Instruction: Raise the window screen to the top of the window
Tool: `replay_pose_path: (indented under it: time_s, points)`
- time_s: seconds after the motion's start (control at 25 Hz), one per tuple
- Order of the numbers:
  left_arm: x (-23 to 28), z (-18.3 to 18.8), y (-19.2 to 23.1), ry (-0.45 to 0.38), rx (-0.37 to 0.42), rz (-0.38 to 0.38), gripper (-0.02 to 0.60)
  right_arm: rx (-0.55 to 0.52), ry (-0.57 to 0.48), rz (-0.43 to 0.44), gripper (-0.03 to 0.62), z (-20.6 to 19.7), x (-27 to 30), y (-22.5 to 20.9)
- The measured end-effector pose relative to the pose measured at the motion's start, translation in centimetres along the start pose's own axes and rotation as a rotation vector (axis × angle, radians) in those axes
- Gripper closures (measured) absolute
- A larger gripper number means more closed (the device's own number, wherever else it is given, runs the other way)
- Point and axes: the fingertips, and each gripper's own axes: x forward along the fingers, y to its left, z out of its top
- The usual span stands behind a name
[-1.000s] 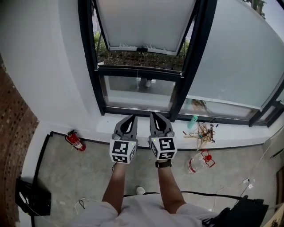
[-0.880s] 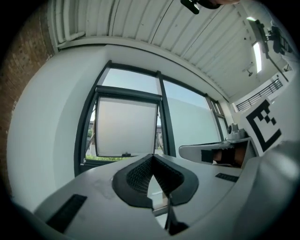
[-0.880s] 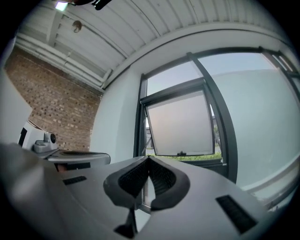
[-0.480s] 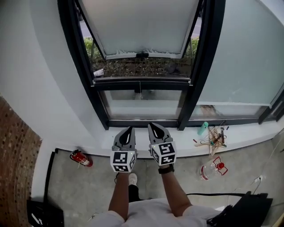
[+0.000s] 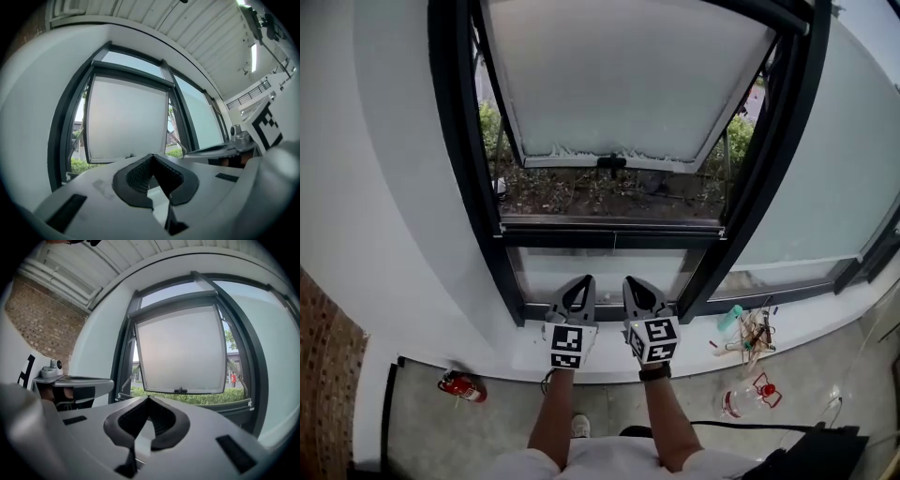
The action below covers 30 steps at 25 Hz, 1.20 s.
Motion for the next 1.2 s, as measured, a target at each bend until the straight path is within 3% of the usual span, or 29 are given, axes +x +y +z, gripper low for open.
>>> replay_pose_path:
  time_s: [0.12, 0.24, 0.36, 0.52, 0.68, 0.92, 1.08, 1.2]
  points:
    - [1.8, -1.9, 2.3, 0.015, -0.103, -0.02, 0.583, -0.006, 0.061, -0.018, 0.595, -2.2, 2.3, -0.1]
    - [4.8, -3.1, 2.6, 0.044, -0.067, -0.05, 0.583, -0.004, 0.078, -0.048, 0.595, -2.8, 3.9, -2.2]
    - [7.6, -4.3, 2.2, 0.059, -0.08, -0.072, 0.583, 0.017, 0.078, -0.067, 0.595, -3.3, 5.4, -4.8]
    - [12.0, -5.6, 1.7, 0.098, -0.06, -0.094, 0.583, 0.056, 0.095, -0.054, 0.595, -4.8, 8.4, -8.3]
    - [16.1, -5.8, 2.2, 0.147, 0.021, -0.112, 0.583, 0.126, 0.126, 0.005, 0.595, -6.8, 13.2, -11.1]
    - [20.1, -9.6, 3.4, 0.313, 0.193, -0.089, 0.583, 0.159, 0.22, 0.071, 0.595, -12.4, 18.4, -12.5]
    - [20.2, -12.6, 4.9, 0.384, 0.237, -0.03, 0.583, 0.153, 0.248, 0.139, 0.595, -15.9, 19.4, -10.4]
    - [21.0, -14.1, 4.6, 0.402, 0.255, -0.053, 0.583, 0.17, 0.264, 0.137, 0.595, -17.9, 20.5, -10.3]
